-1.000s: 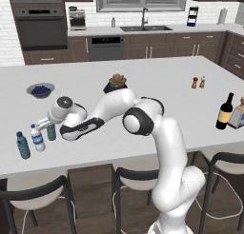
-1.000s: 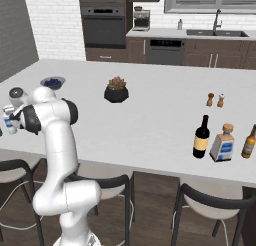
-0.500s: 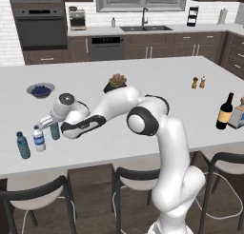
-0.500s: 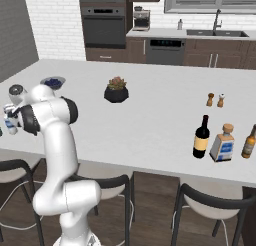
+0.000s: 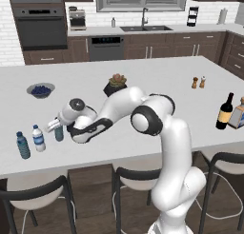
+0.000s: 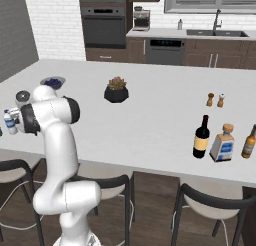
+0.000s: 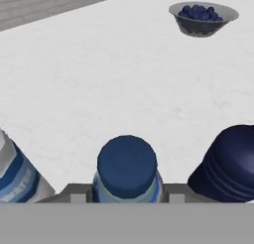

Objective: Move the plastic bottles in the middle to the plastics group, and the glass bottles in the middle to the glass group.

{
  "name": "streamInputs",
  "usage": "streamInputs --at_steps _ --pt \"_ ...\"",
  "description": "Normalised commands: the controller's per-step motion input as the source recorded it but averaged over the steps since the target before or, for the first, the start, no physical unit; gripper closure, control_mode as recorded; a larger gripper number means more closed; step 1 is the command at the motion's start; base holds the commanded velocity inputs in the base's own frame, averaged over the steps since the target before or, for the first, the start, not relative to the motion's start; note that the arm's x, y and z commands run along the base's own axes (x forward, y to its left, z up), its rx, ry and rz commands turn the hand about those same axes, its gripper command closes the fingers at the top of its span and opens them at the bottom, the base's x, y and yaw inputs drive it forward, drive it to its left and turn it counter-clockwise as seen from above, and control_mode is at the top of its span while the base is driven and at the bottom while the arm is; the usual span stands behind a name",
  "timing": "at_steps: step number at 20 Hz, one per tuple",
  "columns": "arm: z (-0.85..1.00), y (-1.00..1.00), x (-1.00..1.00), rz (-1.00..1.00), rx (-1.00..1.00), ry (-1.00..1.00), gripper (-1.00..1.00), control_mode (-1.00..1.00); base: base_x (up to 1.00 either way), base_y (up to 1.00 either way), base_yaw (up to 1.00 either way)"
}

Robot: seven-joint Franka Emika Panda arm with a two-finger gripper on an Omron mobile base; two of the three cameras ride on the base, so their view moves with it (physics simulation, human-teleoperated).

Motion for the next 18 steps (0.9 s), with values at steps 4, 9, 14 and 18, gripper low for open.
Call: streamInputs --at_steps 4,9,14,18 --pt "-0.08 0.0 0.15 0.01 0.0 -0.01 1.0 -1.0 0.0 0.0 0.0" --pt "-0.22 0.07 0.05 0.02 0.0 0.08 1.0 -1.0 0.0 0.0 0.0" --pt "-0.43 0.07 0.0 0.01 -0.01 0.09 1.0 -1.0 0.0 0.0 0.0" --pt "-0.53 0.0 0.0 0.0 0.0 0.09 1.0 -1.0 0.0 0.0 0.0"
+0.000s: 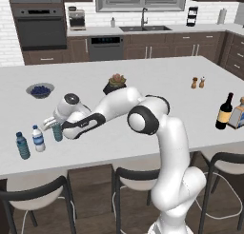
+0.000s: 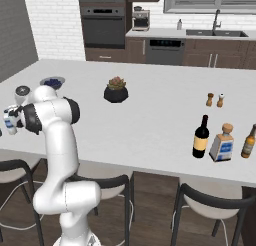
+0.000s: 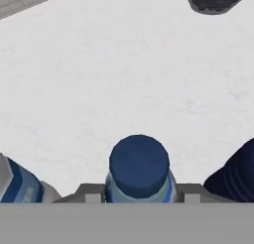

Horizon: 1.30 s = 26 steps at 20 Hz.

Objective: Move the plastic bottles in the middle to the plastics group, and the glass bottles in the middle to the glass group.

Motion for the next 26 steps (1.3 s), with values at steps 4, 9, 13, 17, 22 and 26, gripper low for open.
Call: streamInputs --at_steps 4,9,13,17,22,26 --pt "-0.06 0.0 0.0 0.0 0.0 0.02 1.0 -1.0 0.0 0.0 0.0" --pt "0.0 0.0 0.0 0.0 0.0 0.0 -1.0 -1.0 0.0 0.0 0.0" --pt "0.0 0.0 0.0 0.0 0.0 0.0 -1.0 -1.0 0.0 0.0 0.0" --pt "0.0 0.0 0.0 0.0 0.0 0.0 -1.0 -1.0 0.0 0.0 0.0" --pt "0.02 0.0 0.0 0.0 0.0 0.0 -1.0 -1.0 0.0 0.0 0.0" --pt "0.41 0.0 -0.24 0.0 0.0 -0.04 -1.0 -1.0 0.0 0.0 0.0"
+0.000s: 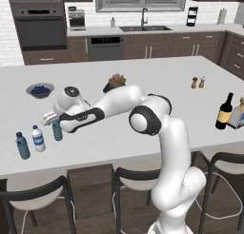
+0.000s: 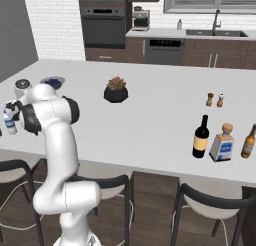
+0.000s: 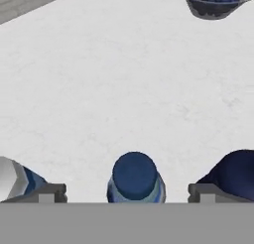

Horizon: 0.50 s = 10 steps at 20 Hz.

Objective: Move the plastic bottles in the middle to the plastics group, and the glass bottles in the middle to the glass group.

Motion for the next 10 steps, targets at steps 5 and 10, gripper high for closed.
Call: streamInputs --at_steps 5,10 --pt "0.7 -0.08 -0.41 0.0 0.0 -0.08 -1.0 -1.0 0.0 0.0 0.0" --pt "0.68 -0.42 -0.47 0.0 0.0 -0.05 -1.0 -1.0 0.0 0.0 0.0"
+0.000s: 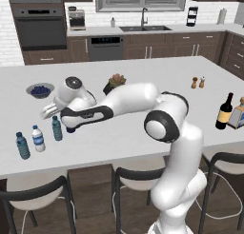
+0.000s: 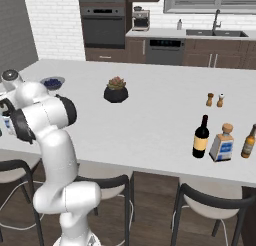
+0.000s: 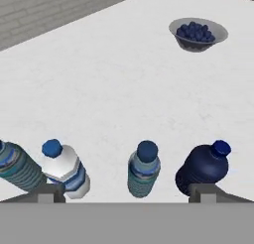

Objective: Move the plastic bottles in the middle to the plastics group, and the glass bottles in the middle to the glass group.

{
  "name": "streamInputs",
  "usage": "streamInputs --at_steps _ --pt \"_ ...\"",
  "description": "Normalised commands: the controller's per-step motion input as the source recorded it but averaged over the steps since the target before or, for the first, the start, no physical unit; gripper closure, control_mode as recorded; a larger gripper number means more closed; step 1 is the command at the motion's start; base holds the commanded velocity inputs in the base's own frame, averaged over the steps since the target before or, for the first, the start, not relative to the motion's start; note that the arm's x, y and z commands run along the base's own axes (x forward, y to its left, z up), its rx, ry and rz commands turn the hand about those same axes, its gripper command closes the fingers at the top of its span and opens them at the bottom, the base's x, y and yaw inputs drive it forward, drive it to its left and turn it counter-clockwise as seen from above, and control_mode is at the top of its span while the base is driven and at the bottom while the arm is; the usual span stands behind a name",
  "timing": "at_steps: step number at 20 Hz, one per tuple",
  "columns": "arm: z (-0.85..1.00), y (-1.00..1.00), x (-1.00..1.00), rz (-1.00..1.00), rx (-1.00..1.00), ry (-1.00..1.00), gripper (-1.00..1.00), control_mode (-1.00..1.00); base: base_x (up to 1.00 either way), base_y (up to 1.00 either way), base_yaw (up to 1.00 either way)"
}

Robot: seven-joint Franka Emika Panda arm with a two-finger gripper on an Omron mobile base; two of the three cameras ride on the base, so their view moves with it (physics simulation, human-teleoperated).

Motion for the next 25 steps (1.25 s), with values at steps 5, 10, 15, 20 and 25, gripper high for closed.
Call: streamInputs --at_steps 5,10,15,20,25 --pt "0.29 -0.91 -0.18 0.0 0.0 0.0 -1.0 -1.0 0.0 0.0 0.0" --pt "0.19 -1.0 -0.23 -0.02 0.02 0.0 -1.0 -1.0 0.0 0.0 0.0" --pt "0.17 -1.0 -0.19 -0.01 0.03 0.0 -1.0 -1.0 0.0 0.0 0.0" --pt "0.03 -1.0 -0.06 0.0 0.02 0.0 -1.0 -1.0 0.0 0.0 0.0" --pt "0.4 -1.0 -0.33 -0.05 0.0 0.0 -1.0 -1.0 0.0 0.0 0.0"
